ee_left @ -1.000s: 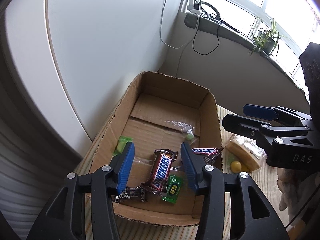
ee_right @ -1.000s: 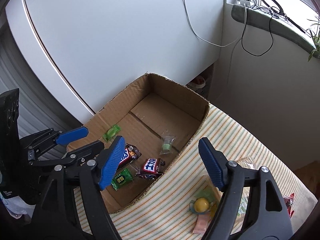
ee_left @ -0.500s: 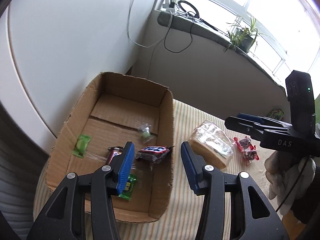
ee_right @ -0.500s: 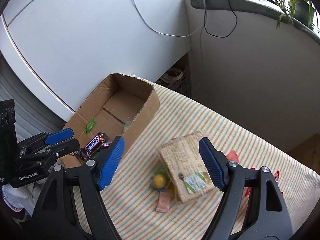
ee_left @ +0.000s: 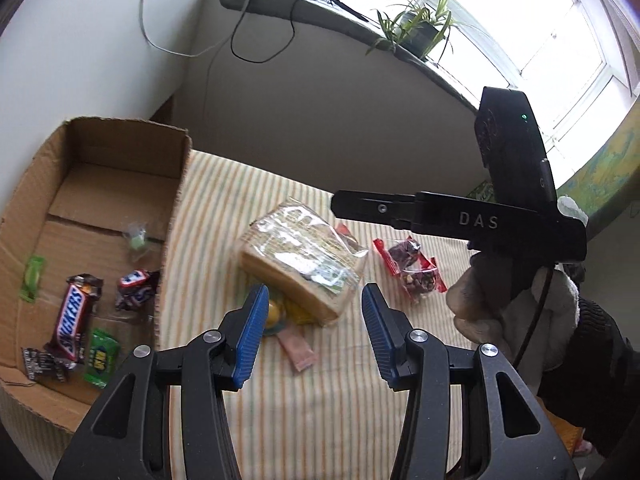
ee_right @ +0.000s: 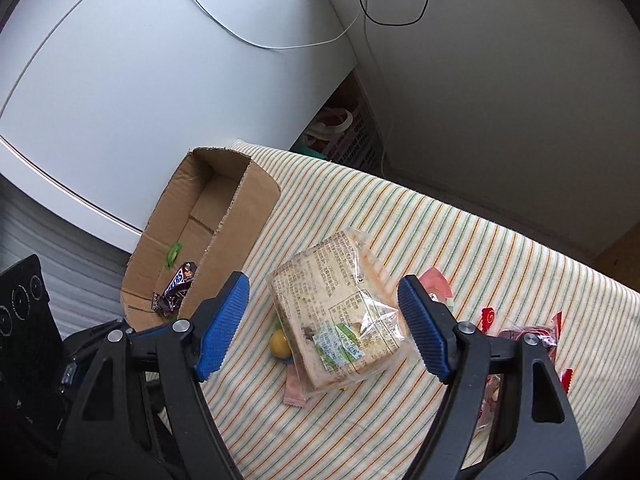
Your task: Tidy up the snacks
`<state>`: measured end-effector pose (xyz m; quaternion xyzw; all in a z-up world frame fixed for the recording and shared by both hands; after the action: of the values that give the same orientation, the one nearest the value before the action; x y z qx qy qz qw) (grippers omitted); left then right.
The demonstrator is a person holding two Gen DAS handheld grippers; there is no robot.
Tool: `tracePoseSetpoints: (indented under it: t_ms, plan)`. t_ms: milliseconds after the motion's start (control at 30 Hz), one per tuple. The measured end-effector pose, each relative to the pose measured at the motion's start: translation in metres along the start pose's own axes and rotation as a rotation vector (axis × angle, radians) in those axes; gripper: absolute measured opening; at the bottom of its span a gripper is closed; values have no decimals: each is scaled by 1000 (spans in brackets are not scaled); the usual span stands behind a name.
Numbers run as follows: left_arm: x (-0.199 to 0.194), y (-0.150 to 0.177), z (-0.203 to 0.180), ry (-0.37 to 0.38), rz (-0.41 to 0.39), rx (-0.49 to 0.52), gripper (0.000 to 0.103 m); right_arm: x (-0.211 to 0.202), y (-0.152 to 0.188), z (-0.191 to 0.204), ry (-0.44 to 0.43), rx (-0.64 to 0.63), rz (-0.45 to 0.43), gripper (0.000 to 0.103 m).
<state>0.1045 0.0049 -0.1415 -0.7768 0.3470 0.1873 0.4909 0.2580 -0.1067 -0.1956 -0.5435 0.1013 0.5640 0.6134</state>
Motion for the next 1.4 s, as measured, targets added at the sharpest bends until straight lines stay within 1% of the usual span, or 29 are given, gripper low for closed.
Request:
tracePoseSetpoints:
  t_ms: [167, 300, 400, 533, 700, 767, 833, 900, 1000, 1167, 1200, 1267, 1400]
  plan:
    - [24, 5, -2, 12, 58, -42, 47, 18, 8, -7, -35, 33, 56, 79]
    - [41, 12, 9, 14, 112, -126, 47, 28, 12, -17, -45, 65, 85, 79]
    - [50, 13, 16, 0, 125, -162, 47, 35, 16, -19, -69, 83, 107, 79]
    - [58, 14, 23, -17, 140, -196, 47, 40, 18, -21, -78, 92, 116, 79]
    - [70, 15, 29, -29, 146, -218, 47, 45, 19, -24, -90, 104, 135, 79]
    - [73, 14, 30, -34, 143, -218, 47, 49, 20, -24, -91, 105, 146, 79]
    - [77, 15, 29, -33, 143, -222, 47, 52, 21, -28, -80, 110, 152, 73]
    - [80, 16, 30, -33, 146, -230, 47, 53, 21, -31, -85, 127, 150, 69]
    - [84, 17, 31, -28, 147, -238, 48, 53, 22, -34, -108, 145, 149, 69]
    - [87, 16, 27, -14, 141, -221, 49, 49, 24, -36, -129, 188, 137, 69]
    - [86, 14, 26, -13, 140, -212, 51, 49, 25, -36, -131, 193, 139, 69]
    - [84, 12, 22, -19, 132, -187, 51, 47, 27, -34, -125, 190, 143, 68]
    - [81, 5, 18, -16, 111, -171, 51, 43, 29, -33, -126, 199, 138, 68]
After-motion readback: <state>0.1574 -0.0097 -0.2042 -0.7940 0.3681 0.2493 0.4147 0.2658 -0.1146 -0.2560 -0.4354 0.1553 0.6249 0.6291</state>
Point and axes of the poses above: each gripper's, at about its wrist camera, not at the fingertips, and x roughly the way its jaws point, z to its left, y to its underside, the point moved 5 cm from there along x, roughly the way its jaws point, and after that the axes turned 11 degrees about -z, right-handed, at the moved point
